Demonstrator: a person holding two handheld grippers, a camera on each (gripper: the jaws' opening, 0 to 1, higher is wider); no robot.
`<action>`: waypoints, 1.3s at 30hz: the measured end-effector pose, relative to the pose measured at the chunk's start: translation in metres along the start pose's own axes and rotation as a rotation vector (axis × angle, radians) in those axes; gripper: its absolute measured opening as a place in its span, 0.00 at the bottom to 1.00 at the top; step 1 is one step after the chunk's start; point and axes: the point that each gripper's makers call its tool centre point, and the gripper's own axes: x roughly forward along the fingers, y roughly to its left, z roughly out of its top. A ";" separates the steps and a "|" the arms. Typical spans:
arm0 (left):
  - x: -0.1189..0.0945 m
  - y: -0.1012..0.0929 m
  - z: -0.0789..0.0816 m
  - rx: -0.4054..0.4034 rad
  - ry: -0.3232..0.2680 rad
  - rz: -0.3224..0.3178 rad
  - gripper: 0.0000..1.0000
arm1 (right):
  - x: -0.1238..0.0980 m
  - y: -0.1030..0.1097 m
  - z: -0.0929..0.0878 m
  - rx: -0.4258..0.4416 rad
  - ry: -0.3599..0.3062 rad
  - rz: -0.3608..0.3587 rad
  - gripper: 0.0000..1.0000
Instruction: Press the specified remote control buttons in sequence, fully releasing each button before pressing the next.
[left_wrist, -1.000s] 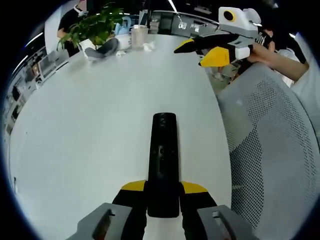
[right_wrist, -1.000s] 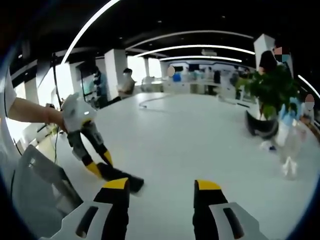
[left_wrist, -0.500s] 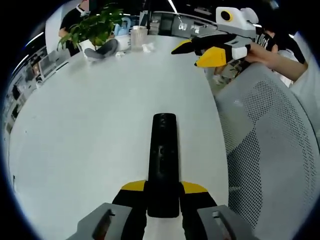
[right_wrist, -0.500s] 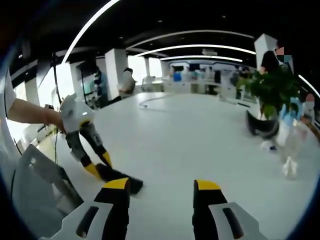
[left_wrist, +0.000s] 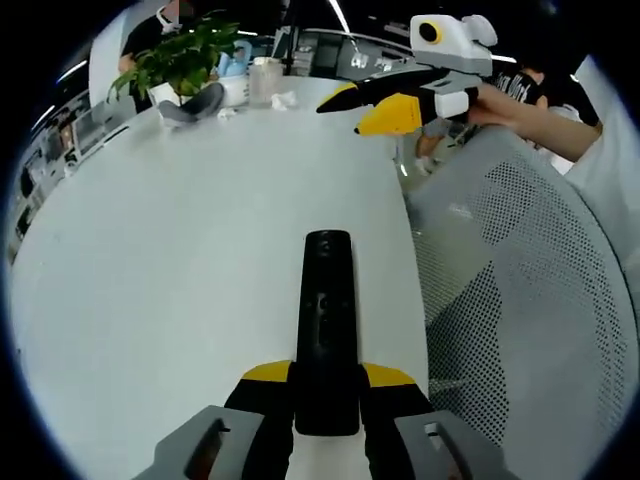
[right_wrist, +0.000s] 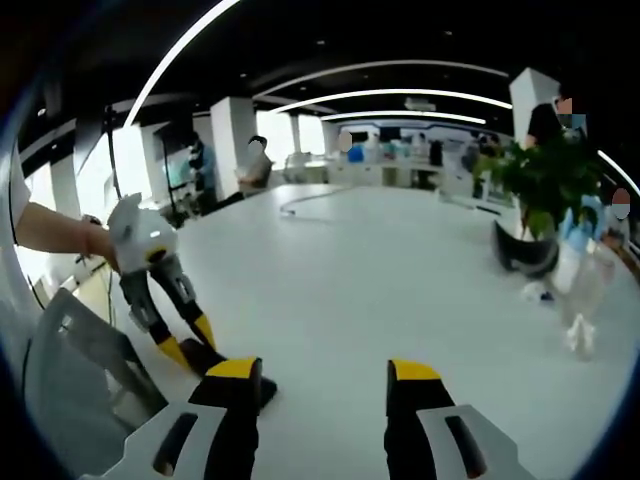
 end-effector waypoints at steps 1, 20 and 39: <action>0.000 0.000 -0.001 0.005 0.004 0.012 0.24 | 0.000 0.000 0.000 0.000 0.000 -0.001 0.48; 0.000 -0.003 -0.001 0.028 0.019 0.066 0.24 | 0.001 0.002 -0.002 -0.014 0.013 0.003 0.48; 0.000 -0.014 -0.003 0.033 0.013 0.063 0.24 | 0.001 0.002 -0.004 -0.019 0.023 0.007 0.47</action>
